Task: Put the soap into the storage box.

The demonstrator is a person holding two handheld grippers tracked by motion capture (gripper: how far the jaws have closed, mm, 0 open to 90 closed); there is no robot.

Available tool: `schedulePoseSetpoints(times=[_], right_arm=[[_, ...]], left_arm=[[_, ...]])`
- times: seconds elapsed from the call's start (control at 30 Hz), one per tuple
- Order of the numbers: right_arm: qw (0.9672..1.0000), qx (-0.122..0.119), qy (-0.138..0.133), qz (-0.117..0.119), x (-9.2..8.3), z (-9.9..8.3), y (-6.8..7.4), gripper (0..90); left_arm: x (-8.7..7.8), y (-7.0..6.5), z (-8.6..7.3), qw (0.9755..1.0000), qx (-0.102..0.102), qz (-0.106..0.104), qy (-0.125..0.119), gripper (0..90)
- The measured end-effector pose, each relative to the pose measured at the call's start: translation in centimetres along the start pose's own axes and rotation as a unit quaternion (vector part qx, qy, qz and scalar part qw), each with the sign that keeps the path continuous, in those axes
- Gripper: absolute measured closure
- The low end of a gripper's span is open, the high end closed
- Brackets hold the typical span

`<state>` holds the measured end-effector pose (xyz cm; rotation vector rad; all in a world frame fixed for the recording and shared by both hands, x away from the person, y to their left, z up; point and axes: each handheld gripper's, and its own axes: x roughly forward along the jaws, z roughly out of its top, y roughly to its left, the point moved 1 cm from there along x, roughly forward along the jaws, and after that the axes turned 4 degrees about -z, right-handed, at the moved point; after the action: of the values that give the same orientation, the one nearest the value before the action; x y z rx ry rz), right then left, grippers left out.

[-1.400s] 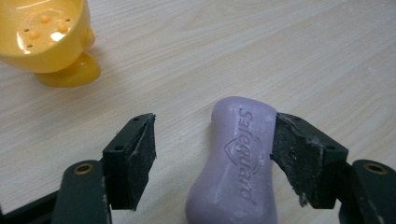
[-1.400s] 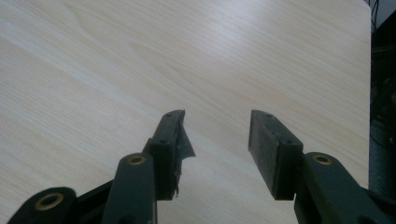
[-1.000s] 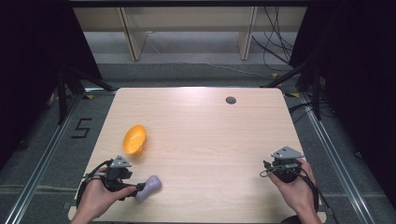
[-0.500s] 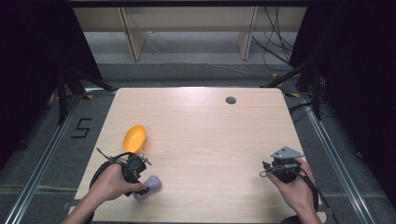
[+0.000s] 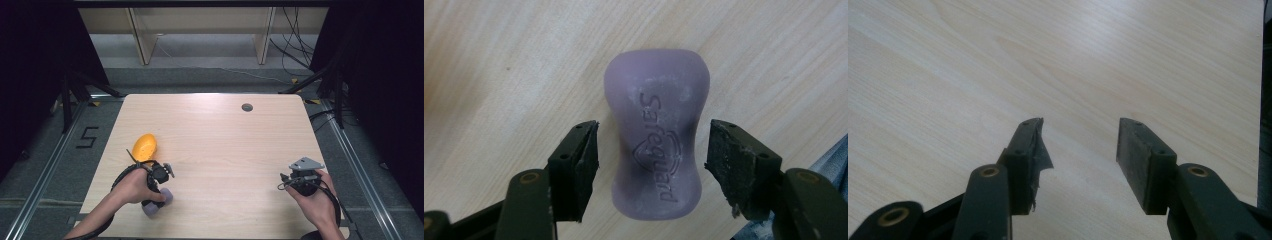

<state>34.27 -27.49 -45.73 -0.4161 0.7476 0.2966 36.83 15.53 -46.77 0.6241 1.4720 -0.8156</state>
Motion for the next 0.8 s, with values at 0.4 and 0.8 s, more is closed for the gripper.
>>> schedulePoseSetpoints(times=[0.4,0.8], right_arm=[[0.9999,0.010,0.004,0.003,-0.1,0.1,0.2,53.2],[0.9999,0.005,0.009,0.004,-0.1,0.0,0.2,53.1]], left_arm=[[1.5,-0.1,0.3,0.9994,-0.023,-0.021,0.016,37.6],[2.1,0.3,0.2,0.9990,-0.026,-0.018,0.031,42.4]])
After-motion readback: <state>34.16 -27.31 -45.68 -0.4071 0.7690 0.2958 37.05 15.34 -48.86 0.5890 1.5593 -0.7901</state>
